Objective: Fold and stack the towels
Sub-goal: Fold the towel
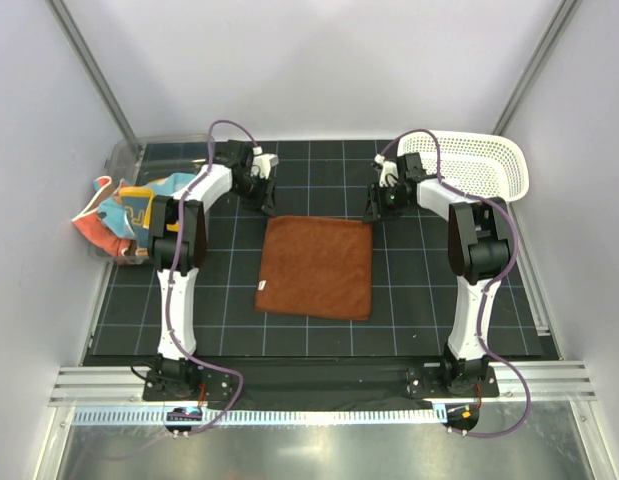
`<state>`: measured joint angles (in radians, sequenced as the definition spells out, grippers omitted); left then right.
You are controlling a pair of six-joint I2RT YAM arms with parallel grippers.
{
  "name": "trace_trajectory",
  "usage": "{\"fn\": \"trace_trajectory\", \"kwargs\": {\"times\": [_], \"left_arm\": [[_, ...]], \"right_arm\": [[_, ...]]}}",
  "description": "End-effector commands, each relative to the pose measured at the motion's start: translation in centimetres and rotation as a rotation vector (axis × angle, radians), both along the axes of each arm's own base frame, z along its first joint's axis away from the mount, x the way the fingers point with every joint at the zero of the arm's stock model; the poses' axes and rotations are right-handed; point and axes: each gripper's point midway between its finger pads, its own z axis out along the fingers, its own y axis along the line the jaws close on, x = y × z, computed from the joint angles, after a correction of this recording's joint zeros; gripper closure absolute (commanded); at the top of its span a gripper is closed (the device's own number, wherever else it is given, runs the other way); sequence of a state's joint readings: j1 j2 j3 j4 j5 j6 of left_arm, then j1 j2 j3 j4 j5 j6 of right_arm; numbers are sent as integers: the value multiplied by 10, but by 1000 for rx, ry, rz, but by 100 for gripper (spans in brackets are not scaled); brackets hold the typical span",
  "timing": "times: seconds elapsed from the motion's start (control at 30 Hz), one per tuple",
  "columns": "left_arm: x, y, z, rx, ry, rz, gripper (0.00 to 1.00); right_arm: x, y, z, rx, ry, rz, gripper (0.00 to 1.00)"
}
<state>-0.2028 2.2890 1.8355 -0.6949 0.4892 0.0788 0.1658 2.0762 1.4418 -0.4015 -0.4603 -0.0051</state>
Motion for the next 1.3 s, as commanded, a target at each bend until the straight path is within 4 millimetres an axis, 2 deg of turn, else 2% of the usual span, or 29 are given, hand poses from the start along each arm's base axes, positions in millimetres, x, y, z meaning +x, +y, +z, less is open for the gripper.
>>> {"fn": "trace_trajectory", "kwargs": {"times": [0.0, 0.13, 0.33, 0.4, 0.43, 0.53, 0.8, 1.03, 1.1, 1.2, 1.23, 1.27], "left_arm": [[2, -2, 0, -14, 6, -28, 60], [4, -2, -2, -13, 10, -29, 68], [6, 0, -5, 1, 11, -25, 86], [7, -1, -4, -2, 11, -22, 93], [8, -2, -2, -9, 11, -25, 100], [10, -6, 4, -29, 12, -19, 100], [22, -11, 39, -68, -45, 45, 100], [20, -12, 46, -82, -36, 72, 100], [23, -5, 43, -47, -45, 101, 100], [24, 1, 40, -17, -42, 126, 78], [24, 2, 40, -15, -38, 131, 61], [22, 3, 36, -7, -24, 140, 57]], "right_arm": [[9, 0, 11, -4, -49, 47, 57], [10, 1, 12, 5, -52, 61, 61], [2, 4, 6, 19, -33, 82, 70], [3, 2, 5, 12, -36, 79, 79], [4, 2, 7, 12, -41, 80, 86], [8, 1, 13, -2, -63, 69, 99], [17, -4, 38, -12, -160, 41, 99], [15, -7, 43, -21, -181, 20, 99], [15, -5, 49, -9, -190, 23, 99], [13, -1, 46, 14, -163, 33, 99], [12, 0, 46, 21, -157, 30, 99], [11, 1, 45, 24, -151, 31, 99]]}}
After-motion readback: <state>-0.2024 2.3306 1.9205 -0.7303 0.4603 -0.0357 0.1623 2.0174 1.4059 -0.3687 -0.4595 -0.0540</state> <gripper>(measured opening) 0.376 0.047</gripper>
